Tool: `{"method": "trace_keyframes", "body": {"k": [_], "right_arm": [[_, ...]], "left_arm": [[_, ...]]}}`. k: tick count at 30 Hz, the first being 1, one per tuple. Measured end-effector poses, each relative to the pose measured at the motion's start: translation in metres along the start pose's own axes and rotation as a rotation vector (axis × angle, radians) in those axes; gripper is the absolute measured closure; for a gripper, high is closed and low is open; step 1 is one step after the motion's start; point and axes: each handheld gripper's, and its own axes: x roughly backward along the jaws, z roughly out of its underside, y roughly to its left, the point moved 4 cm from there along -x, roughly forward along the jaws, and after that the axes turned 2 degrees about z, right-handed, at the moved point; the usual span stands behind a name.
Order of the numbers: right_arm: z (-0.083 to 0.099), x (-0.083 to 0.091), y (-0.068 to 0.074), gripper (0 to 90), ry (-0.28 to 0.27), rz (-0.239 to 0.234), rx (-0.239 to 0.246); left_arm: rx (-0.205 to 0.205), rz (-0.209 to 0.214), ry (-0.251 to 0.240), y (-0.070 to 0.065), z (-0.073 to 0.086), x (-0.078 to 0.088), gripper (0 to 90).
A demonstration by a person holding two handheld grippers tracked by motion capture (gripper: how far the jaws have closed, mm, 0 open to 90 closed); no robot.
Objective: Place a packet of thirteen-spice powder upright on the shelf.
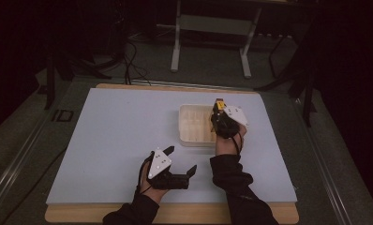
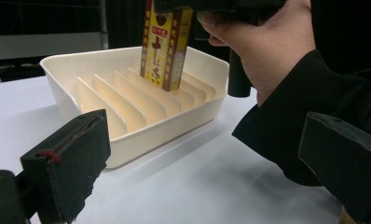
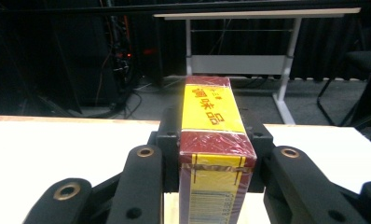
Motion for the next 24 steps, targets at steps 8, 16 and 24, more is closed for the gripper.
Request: {"method": "trace_keyframes", "body": {"k": [8, 16, 24], "right_arm": [[0.006, 0.003, -0.005, 67.4, 0.017, 0.008, -0.013], [0.022, -0.002, 0.002, 67.3, 0.037, 0.017, 0.014], [0.028, -0.006, 0.005, 67.0, 0.042, 0.026, 0.033]], "left_arm": [[-0.001, 0.002, 0.003, 0.0, 0.0, 0.0, 3.1], [0.0, 0.003, 0.006, 0.0, 0.0, -0.001, 3.1], [0.004, 0.004, 0.003, -0.001, 0.001, -0.001, 3.2]]}}
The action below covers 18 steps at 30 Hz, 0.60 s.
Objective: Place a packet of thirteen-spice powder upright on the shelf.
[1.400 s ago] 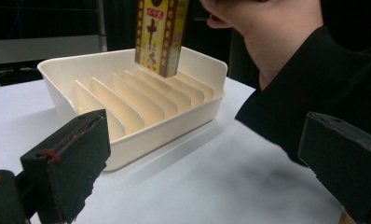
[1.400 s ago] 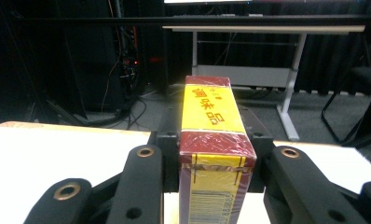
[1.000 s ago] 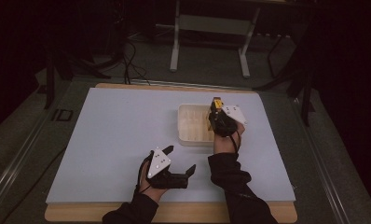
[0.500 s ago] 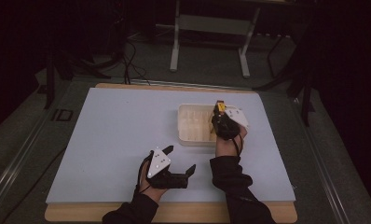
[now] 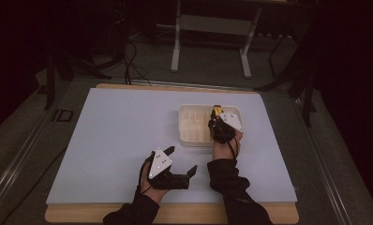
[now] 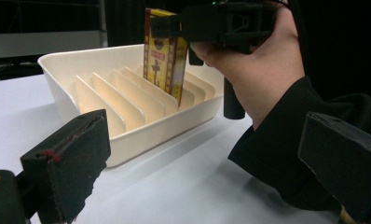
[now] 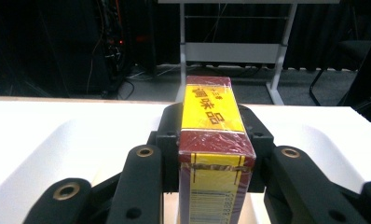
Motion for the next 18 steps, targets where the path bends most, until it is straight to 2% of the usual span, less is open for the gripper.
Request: {"method": "trace_keyframes", "body": {"k": [7, 11, 18], "right_arm": [[0.009, -0.004, 0.003, 66.4, 0.019, 0.006, 0.009], [0.02, -0.008, 0.001, 66.2, 0.05, 0.007, 0.002], [0.025, -0.007, 0.001, 64.2, 0.055, -0.011, -0.008]], "left_arm": [[0.002, 0.0, 0.006, 0.001, 0.001, 0.0, 3.2], [0.005, -0.003, 0.002, 0.001, 0.0, 0.0, 3.2], [0.002, 0.001, 0.008, 0.0, 0.0, -0.001, 3.2]]}}
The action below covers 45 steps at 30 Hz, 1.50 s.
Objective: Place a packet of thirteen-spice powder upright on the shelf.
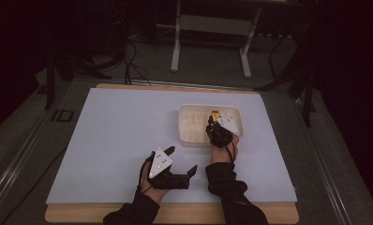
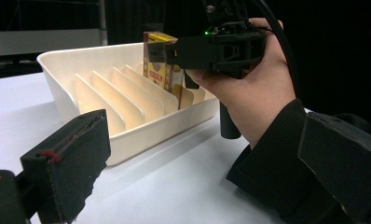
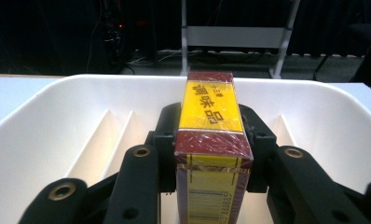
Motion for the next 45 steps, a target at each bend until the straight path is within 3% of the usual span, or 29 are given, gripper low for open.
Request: {"method": "trace_keyframes", "body": {"k": [4, 8, 15, 16, 18, 28, 30, 39, 45], "right_arm": [[-0.001, 0.0, -0.002, 60.2, 0.022, -0.026, -0.009], [-0.008, 0.002, -0.006, 55.3, 0.017, -0.041, 0.03], [-0.016, 0.006, -0.008, 50.4, 0.045, -0.088, 0.026], [-0.019, 0.009, -0.007, 48.1, 0.058, -0.108, 0.059], [-0.024, 0.013, -0.008, 42.7, 0.048, -0.127, 0.067], [-0.041, 0.031, -0.008, 14.2, 0.04, -0.317, 0.061], [-0.043, 0.035, -0.008, 13.0, 0.039, -0.357, 0.05], [-0.048, 0.055, -0.022, 11.0, 0.022, -0.421, 0.039], [-0.046, 0.072, -0.032, 13.3, 0.019, -0.445, 0.072]], "left_arm": [[0.002, -0.001, -0.001, 0.0, 0.0, 0.0, 3.2], [-0.001, -0.001, 0.0, 0.0, 0.0, -0.001, 3.2], [-0.003, 0.002, 0.003, -0.001, 0.0, -0.002, 3.2], [-0.002, 0.004, 0.001, -0.001, -0.001, -0.001, 3.2], [-0.002, 0.005, 0.003, -0.001, -0.001, -0.001, 3.2], [-0.014, 0.025, 0.019, -0.003, 0.001, -0.002, 3.2], [-0.013, 0.026, 0.022, -0.003, 0.001, -0.002, 3.2], [-0.016, 0.027, 0.015, -0.004, -0.001, 0.001, 3.2], [-0.016, 0.042, 0.019, -0.005, -0.001, 0.001, 3.2]]}}
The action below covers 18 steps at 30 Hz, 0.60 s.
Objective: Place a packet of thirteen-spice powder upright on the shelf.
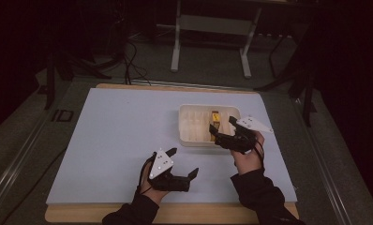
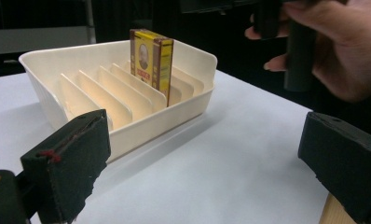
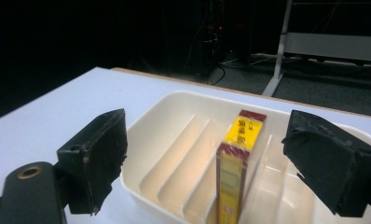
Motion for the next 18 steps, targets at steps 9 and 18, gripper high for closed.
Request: {"method": "trace_keyframes", "body": {"k": [9, 18], "right_arm": [[0.009, 0.028, -0.001, 13.0, -0.004, -0.043, 0.03], [0.026, 0.05, -0.006, 13.3, 0.015, -0.058, 0.06]], "left_arm": [[-0.015, -0.018, 0.01, -0.001, -0.002, 0.002, 3.2], [-0.013, -0.014, 0.017, -0.002, -0.002, 0.003, 3.2]]}}
